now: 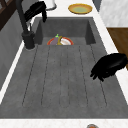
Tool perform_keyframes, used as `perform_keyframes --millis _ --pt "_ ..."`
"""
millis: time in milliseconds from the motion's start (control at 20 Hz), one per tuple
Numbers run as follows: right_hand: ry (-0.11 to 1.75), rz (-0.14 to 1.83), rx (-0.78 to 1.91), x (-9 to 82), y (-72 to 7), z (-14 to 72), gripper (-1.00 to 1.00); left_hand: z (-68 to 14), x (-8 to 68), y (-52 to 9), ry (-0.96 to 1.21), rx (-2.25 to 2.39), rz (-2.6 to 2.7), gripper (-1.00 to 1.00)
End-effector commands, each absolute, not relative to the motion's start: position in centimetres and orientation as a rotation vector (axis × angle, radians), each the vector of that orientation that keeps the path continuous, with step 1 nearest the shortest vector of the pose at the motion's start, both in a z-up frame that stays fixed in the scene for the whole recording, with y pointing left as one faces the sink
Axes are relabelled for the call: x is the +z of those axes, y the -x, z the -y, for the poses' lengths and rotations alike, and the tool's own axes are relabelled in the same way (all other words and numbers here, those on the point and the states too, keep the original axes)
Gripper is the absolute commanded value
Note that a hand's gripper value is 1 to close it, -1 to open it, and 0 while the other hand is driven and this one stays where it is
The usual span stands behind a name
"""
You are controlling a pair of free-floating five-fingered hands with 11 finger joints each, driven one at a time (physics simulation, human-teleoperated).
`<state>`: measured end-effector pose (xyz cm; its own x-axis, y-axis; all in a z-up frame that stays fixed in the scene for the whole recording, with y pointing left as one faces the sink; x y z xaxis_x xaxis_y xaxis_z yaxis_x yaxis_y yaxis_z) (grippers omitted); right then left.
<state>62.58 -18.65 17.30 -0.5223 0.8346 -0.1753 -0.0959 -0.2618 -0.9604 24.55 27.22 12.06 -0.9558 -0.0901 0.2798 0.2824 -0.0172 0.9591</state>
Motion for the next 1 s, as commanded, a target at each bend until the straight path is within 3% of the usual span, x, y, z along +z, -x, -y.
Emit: perform_keyframes --millis 0,450,950 --pt "0.966 1.354 1.765 17.2 -61.7 19.9 -1.0 -27.2 12.1 -24.6 0.203 -2.061 1.999 0.0" --pt "1.067 1.226 1.683 14.1 -58.4 21.4 -1.0 -27.2 12.1 -24.6 0.203 -2.061 1.999 0.0" --pt "1.082 1.273 1.636 14.1 -52.6 24.1 -1.0 -27.2 12.1 -24.6 0.203 -2.061 1.999 0.0"
